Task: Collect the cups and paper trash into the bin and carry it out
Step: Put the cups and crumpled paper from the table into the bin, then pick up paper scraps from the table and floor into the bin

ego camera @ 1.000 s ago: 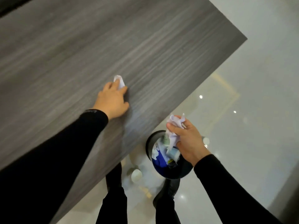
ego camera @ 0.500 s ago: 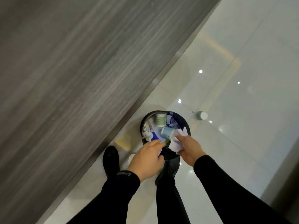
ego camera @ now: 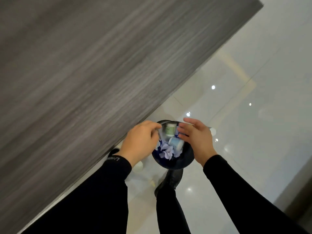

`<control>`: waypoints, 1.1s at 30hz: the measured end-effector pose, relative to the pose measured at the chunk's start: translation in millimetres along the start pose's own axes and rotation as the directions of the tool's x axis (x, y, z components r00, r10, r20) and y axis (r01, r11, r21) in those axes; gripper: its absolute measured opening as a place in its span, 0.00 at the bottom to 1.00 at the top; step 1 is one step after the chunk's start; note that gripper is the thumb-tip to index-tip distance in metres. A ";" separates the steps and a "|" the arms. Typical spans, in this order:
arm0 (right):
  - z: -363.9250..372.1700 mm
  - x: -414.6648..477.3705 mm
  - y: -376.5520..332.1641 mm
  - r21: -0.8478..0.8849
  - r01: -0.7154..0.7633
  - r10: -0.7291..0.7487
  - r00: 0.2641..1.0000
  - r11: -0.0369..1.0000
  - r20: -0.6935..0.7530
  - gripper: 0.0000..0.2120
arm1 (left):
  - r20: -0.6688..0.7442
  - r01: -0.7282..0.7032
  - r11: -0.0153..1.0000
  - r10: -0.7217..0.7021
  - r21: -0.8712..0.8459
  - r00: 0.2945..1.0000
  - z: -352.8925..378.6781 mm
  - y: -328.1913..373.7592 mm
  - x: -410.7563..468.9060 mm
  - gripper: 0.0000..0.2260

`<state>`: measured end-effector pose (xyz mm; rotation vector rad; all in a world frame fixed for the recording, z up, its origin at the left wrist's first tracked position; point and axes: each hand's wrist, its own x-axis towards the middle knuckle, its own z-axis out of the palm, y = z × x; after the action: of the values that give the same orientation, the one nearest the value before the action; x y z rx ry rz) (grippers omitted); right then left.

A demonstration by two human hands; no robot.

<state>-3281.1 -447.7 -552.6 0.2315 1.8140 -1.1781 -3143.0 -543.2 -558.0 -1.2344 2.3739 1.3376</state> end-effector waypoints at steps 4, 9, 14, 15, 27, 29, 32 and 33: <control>78.8 -26.5 -52.1 -0.035 0.158 -0.148 0.968 0.987 0.201 0.08 | -0.297 0.003 0.996 -0.031 -0.095 0.954 -70.7 -8.8 -12.9 0.11; 199.1 -71.3 -74.6 -0.113 0.247 -0.173 0.878 0.962 0.446 0.09 | -0.525 0.082 0.982 -0.159 -0.167 0.836 -160.6 -63.6 -56.4 0.11; 295.6 -117.3 -56.2 -0.217 0.321 -0.131 0.786 0.922 0.604 0.09 | -0.647 0.236 0.936 -0.352 -0.263 0.676 -221.2 -146.0 -129.5 0.10; 311.2 -125.4 -49.1 -0.240 0.335 -0.118 0.771 0.911 0.626 0.09 | -0.661 0.268 0.922 -0.386 -0.278 0.644 -228.1 -163.6 -147.0 0.10; 439.0 -197.9 31.1 -0.424 0.389 0.091 0.641 0.818 0.762 0.10 | -0.739 0.542 0.665 -0.664 -0.514 0.114 -259.1 -330.1 -302.5 0.17; 454.7 -206.5 36.2 -0.443 0.404 0.117 0.619 0.800 0.777 0.11 | -0.745 0.521 0.662 -0.663 -0.538 0.073 -273.3 -351.1 -307.2 0.21; 470.9 -214.3 41.6 -0.468 0.425 0.148 0.598 0.775 0.788 0.11 | -0.655 0.570 0.633 -0.727 -0.523 0.206 -289.8 -384.0 -305.0 0.25; 474.5 -215.4 43.2 -0.473 0.425 0.155 0.596 0.772 0.788 0.10 | -0.606 0.606 0.627 -0.744 -0.490 0.280 -293.3 -394.2 -302.2 0.26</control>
<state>-2854.6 -736.9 -463.6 -0.7695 1.2742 -0.5246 -2590.6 -695.6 -491.7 -2.9261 1.5357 0.7253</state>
